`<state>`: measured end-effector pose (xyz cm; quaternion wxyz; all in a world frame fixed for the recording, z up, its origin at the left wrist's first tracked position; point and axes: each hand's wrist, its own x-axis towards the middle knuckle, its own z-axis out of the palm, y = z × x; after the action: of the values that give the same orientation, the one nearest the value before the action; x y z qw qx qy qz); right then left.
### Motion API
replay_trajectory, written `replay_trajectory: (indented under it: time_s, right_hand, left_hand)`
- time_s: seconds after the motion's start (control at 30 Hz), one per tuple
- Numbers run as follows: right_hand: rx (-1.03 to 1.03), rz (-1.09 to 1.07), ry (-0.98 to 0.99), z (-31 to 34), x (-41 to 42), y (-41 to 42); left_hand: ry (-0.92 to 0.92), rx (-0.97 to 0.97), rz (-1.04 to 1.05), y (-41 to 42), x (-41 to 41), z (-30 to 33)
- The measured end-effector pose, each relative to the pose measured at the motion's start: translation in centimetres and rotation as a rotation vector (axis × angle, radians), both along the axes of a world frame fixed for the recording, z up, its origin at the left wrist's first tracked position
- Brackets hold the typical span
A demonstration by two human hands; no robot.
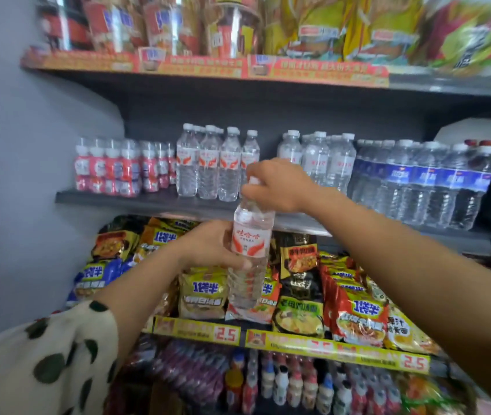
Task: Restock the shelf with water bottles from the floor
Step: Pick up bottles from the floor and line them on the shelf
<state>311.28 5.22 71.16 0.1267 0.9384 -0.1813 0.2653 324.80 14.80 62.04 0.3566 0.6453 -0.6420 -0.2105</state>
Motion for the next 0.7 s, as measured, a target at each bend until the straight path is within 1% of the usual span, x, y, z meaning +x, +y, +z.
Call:
replay_trajectory:
  time_s: [0.1, 0.27, 0.5, 0.7]
  right_hand:
    - [-0.002, -0.043, -0.056, 3.1, 2.5, -1.0]
    - [-0.031, -0.105, -0.075, 7.6, 6.3, -3.1]
    - [-0.016, -0.173, -0.048, 11.3, 11.2, -9.4]
    - [-0.015, -0.209, -0.006, 12.4, 13.5, -16.0]
  left_hand:
    - [-0.048, -0.059, 0.02, -1.4, 2.5, 2.9]
    - [-0.092, -0.134, 0.045, -4.2, 6.6, 6.4]
    - [-0.184, -0.108, 0.129, -11.7, 11.7, 9.2]
    - [-0.27, -0.077, 0.196, -17.4, 13.1, 9.2]
